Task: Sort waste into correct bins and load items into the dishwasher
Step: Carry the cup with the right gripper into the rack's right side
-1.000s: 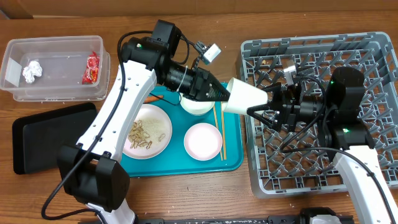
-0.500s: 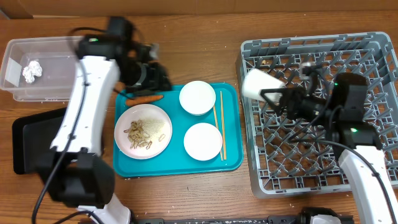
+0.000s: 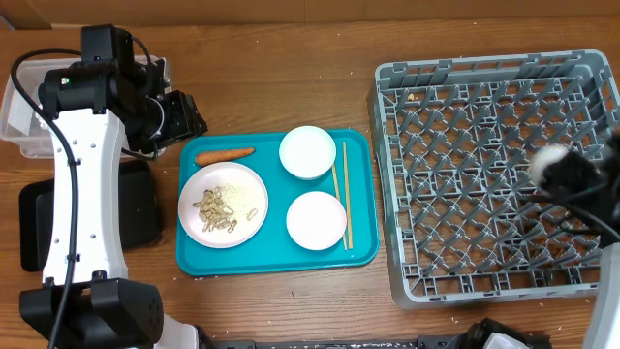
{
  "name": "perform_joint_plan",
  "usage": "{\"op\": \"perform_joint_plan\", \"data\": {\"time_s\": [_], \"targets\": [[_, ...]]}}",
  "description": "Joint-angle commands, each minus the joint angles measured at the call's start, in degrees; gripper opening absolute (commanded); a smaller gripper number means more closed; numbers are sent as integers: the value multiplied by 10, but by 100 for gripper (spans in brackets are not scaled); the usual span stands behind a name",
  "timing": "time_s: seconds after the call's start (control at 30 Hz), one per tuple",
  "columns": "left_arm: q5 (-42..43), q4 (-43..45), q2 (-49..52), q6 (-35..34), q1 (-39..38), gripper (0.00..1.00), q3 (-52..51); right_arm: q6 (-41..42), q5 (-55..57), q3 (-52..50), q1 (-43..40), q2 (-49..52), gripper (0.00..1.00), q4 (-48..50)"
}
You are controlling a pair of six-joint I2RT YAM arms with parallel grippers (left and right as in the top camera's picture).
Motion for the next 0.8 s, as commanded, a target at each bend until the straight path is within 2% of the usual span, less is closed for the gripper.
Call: {"op": "perform_joint_plan", "data": {"time_s": [0.0,0.17,0.43,0.77], "targets": [[-8,4,-4,-8,0,58,6,-5,97,3,-31,20,24,-28],[-8,6,-4,-8,0,58,6,-5,102,3,-48,75,24,-60],[-8,2,-4,-8,-1,58,6,-5,103,3,-49,157,24,-23],[-8,-2,-4,-8,-1,58,6,-5,104,4,-49,186,25,12]]}}
